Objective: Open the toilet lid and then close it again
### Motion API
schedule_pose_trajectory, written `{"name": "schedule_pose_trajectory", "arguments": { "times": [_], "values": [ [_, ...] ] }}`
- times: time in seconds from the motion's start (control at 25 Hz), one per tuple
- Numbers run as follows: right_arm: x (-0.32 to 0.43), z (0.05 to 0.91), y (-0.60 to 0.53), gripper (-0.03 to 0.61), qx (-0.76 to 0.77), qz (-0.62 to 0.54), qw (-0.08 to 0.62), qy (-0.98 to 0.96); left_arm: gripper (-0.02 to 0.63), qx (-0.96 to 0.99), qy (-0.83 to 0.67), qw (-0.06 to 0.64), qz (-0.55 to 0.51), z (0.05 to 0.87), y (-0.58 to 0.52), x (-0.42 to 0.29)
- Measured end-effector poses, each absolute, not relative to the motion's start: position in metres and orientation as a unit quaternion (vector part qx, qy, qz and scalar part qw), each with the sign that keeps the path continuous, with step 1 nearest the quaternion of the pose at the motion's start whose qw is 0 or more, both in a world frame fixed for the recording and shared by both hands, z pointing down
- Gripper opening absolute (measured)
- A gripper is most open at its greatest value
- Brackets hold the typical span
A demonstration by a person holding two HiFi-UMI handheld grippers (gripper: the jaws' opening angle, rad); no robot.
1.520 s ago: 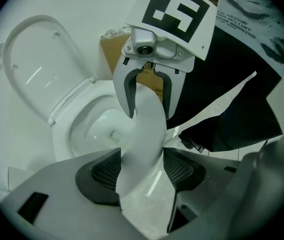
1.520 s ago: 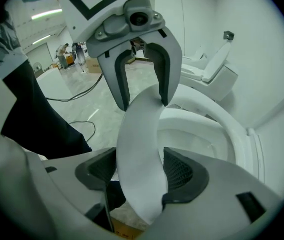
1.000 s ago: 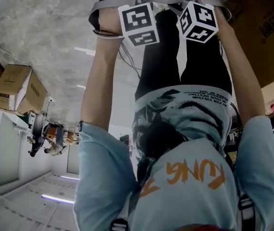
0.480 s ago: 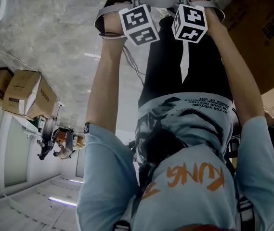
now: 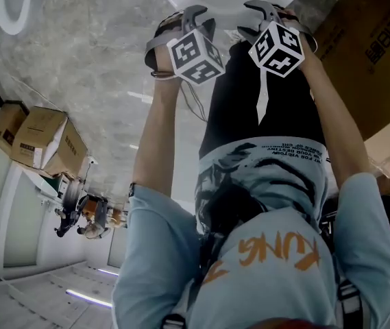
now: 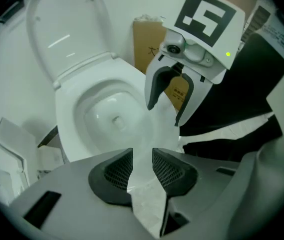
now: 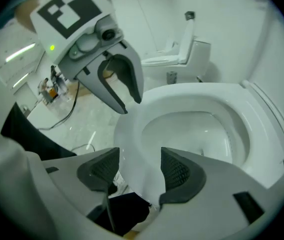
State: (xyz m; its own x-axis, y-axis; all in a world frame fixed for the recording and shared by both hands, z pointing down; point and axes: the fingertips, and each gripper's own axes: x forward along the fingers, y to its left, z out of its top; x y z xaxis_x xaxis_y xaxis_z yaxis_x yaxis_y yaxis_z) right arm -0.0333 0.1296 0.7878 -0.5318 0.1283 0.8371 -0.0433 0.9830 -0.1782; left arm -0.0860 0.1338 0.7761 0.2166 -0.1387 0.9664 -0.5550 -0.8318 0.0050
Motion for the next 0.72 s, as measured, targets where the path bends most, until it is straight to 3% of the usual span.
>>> {"name": "schedule_pose_trajectory", "arguments": {
  "times": [0.24,0.72],
  "values": [
    [-0.018,0.718,0.067,0.203,0.101,0.169,0.418,-0.887,0.058,0.754,-0.335,0.165,0.541,0.708,0.070,-0.093],
    [0.045,0.573,-0.055,0.036,0.260,0.188,0.311,-0.895,0.026,0.773,-0.461,0.120,0.419,0.542,-0.077,-0.042]
  ]
}}
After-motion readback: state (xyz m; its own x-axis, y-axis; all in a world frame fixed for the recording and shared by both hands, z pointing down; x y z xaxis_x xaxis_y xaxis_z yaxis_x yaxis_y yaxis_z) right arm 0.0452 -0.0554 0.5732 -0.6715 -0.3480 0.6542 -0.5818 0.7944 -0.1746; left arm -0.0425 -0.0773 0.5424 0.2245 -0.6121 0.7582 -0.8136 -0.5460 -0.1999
